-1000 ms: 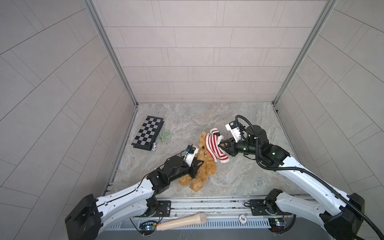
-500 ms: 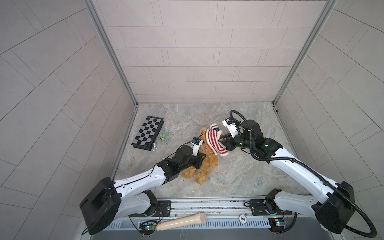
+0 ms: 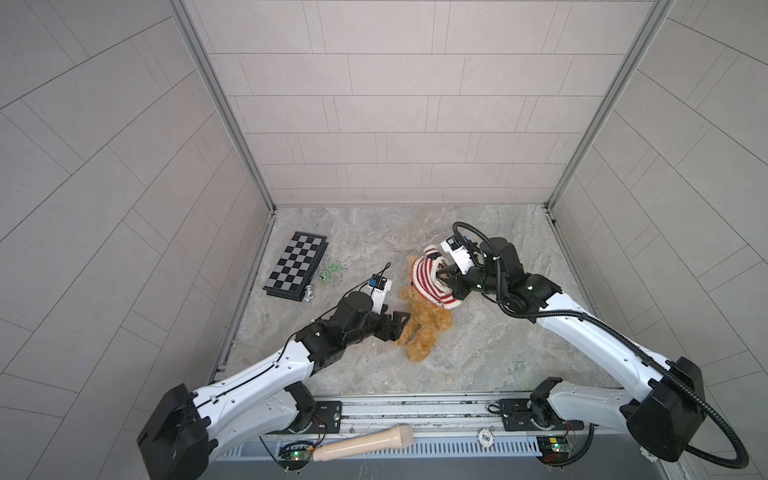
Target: Dress the teddy bear
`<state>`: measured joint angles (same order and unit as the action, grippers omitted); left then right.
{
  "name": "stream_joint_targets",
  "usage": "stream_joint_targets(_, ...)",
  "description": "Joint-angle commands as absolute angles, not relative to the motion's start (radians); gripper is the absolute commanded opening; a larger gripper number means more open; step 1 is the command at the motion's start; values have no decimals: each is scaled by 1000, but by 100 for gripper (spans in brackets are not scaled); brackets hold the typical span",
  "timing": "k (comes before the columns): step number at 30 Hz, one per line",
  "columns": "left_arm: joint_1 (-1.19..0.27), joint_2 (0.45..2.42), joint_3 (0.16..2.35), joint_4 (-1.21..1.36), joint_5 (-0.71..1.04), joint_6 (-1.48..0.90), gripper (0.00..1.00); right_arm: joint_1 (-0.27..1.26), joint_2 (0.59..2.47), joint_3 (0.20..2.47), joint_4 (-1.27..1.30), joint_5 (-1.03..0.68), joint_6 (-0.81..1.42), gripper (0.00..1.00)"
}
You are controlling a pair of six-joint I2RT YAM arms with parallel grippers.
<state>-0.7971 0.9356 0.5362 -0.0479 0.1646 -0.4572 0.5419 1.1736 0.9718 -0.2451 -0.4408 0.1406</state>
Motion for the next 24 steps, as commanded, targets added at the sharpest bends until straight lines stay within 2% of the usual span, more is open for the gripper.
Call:
stream_joint_targets(1,-790,886,600,-116,205,-499,83,551,1109,956,-168,-448,99,0)
stream_joint_targets(10,-727,928,669,62,380,-661,57,638,1048,901,-134,-434,43,0)
stream_joint_targets(24,-716,963,682,97,342,-724,40,731,1017,867,-115,-420,-18,0)
